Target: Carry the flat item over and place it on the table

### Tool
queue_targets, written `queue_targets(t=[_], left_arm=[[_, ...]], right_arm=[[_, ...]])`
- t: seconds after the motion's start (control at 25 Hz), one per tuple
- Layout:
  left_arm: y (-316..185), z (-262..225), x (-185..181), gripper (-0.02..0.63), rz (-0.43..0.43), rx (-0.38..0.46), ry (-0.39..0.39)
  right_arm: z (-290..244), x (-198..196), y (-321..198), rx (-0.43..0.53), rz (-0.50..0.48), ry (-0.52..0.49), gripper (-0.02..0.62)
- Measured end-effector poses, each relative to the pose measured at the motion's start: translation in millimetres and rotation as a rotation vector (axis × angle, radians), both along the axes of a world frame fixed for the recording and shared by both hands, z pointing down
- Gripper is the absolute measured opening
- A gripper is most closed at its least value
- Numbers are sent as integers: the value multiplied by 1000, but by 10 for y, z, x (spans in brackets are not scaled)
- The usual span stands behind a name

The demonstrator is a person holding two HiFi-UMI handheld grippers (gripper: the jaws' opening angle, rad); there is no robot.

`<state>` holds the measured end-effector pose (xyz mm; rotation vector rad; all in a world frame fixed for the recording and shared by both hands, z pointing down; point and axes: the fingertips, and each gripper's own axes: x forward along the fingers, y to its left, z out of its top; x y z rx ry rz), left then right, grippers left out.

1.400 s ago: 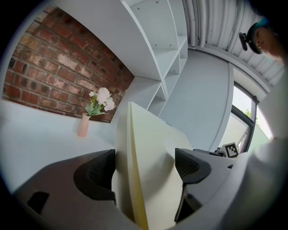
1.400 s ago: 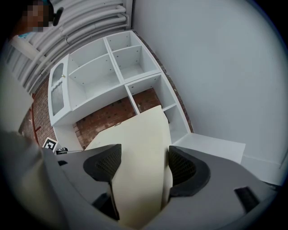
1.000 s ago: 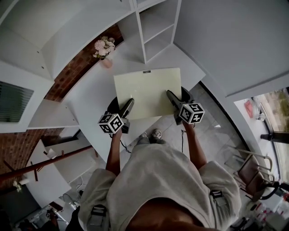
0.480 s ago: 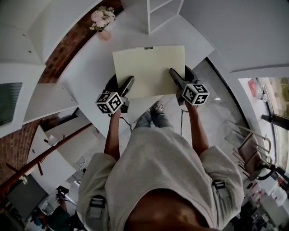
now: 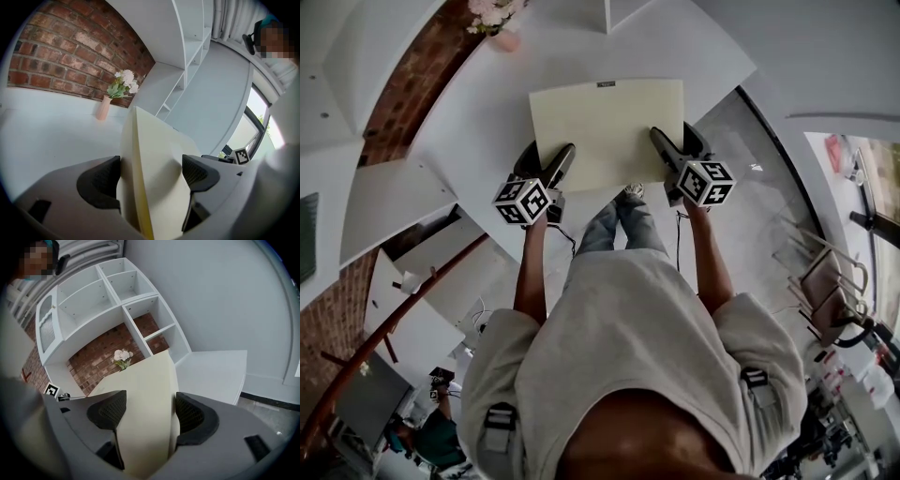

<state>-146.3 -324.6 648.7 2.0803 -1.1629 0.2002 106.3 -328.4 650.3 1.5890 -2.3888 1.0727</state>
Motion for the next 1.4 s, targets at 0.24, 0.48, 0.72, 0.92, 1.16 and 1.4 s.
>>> queue_targets(t=[0.24, 0.48, 0.72, 0.92, 1.16, 1.4], left_arm=[[152, 232, 24, 423, 4, -49, -6], [272, 421, 40, 423, 13, -98, -16], [317, 517, 36, 423, 11, -124, -20], [269, 592, 44, 423, 10, -140, -25], [94, 692, 50, 423, 6, -160, -7], [-148, 743, 32, 423, -2, -163, -7]], right_arm=[[215, 21, 158, -47, 4, 7, 348], [421, 39, 294, -96, 11, 1, 348], [522, 33, 330, -121, 7, -1, 348], [597, 40, 276, -145, 8, -4, 348], [671, 52, 92, -160, 9, 5, 348], [704, 31, -179, -162, 1, 9, 348]])
